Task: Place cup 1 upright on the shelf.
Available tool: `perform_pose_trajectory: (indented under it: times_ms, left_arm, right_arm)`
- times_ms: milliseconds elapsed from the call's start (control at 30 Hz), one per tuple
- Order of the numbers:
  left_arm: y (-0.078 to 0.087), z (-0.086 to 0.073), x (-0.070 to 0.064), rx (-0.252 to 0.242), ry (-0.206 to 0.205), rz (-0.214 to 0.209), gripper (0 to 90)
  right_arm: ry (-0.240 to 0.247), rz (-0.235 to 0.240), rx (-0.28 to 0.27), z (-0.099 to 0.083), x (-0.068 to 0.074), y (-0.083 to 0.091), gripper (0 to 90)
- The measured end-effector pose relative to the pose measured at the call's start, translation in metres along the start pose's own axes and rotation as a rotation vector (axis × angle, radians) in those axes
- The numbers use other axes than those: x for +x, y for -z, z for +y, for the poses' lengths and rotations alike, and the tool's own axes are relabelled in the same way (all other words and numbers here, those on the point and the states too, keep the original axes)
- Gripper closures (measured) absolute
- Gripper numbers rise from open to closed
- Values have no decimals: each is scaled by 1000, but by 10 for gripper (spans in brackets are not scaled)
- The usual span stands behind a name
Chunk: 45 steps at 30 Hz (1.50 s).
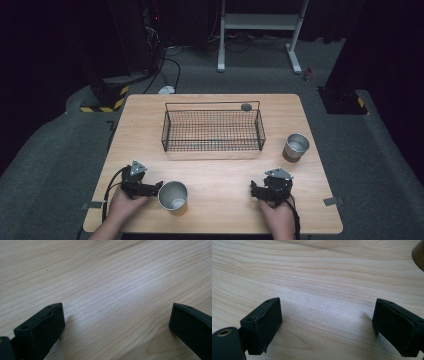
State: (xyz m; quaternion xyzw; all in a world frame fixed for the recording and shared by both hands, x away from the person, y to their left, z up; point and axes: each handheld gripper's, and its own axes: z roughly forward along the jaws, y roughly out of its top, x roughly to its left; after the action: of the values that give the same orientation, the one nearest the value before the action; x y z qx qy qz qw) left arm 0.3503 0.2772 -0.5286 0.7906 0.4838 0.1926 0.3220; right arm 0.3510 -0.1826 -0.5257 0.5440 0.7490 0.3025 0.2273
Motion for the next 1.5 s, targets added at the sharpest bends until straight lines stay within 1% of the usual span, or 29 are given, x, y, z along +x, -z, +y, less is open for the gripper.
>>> perform_pose_trajectory:
  times_ms: [33,100,233,267,300,333,367,467,533,600,633,667,733,767,867,967,1067,1100,1167,1200,1233,1267,1333,1367,1400,1433,1500]
  left_arm:
    - [0,0,1,0,-5,-1,9]
    - [1,0,1,-3,6,-9,10]
    - [4,-1,1,-16,1,-13,10]
    - [5,0,3,-19,-10,-9,10]
    - [6,-1,3,-26,2,-16,10]
    - [6,-1,3,-26,2,-16,9]
    - [10,0,4,-42,13,-24,10]
    - [15,0,6,-63,20,-32,10]
    - [19,1,8,-78,15,-38,11]
    - [20,1,8,-85,22,-43,11]
    - [24,2,9,-100,21,-52,11]
    - [24,2,9,-100,21,-52,11]
    - [31,4,9,-128,23,-59,11]
    - [33,4,9,-136,17,-63,11]
    - [40,6,8,-167,24,-68,11]
    - [47,9,6,-194,22,-76,10]
    - [54,12,4,-218,15,-82,7]
    - [56,13,3,-226,5,-80,5]
    - [61,14,1,-244,5,-85,5]
    - [61,14,1,-244,5,-85,5]
    - [65,16,-1,-260,-2,-88,5]
    - [65,16,-1,-260,-2,-88,5]
    - [70,18,-5,-276,-24,-69,4]
    - [72,18,-7,-279,-28,-65,3]
    - [72,18,-7,-279,-28,-65,2]
    - [75,20,-9,-292,-35,-65,2]
    - [78,21,-11,-303,-30,-73,2]
  right_arm:
    - [0,0,0,0,0,0,89]
    - [4,-1,-1,0,0,0,89]
    - [4,0,-1,0,0,0,89]
    - [4,0,-1,0,0,0,89]
    - [4,0,-1,0,0,0,89]
    - [4,0,-1,0,0,0,89]
    - [4,0,-1,0,0,0,89]
    - [4,0,-1,0,0,0,89]
    - [3,0,-1,0,0,-1,89]
    - [9,1,-3,1,-1,-1,89]
    - [9,1,-3,1,-1,-1,89]
    - [9,1,-3,1,-1,-1,89]
    - [9,1,-3,1,-1,-1,89]
    - [9,1,-3,1,-1,-1,89]
    - [8,1,-3,1,-1,-1,89]
    - [9,1,-3,1,-1,-1,89]
    - [9,1,-3,1,-1,-1,89]
    - [9,1,-2,1,-1,-1,89]
    - [9,1,-3,1,-1,-1,89]
    - [9,1,-3,1,-1,-1,89]
    - [9,1,-3,1,-1,-1,89]
    - [9,1,-3,1,-1,-1,89]
    - [9,1,-3,1,-1,-1,89]
    - [9,1,-3,1,-1,-1,89]
    - [9,1,-3,1,-1,-1,89]
    - [9,1,-3,1,-1,-1,89]
    - [9,1,-3,1,-1,-1,89]
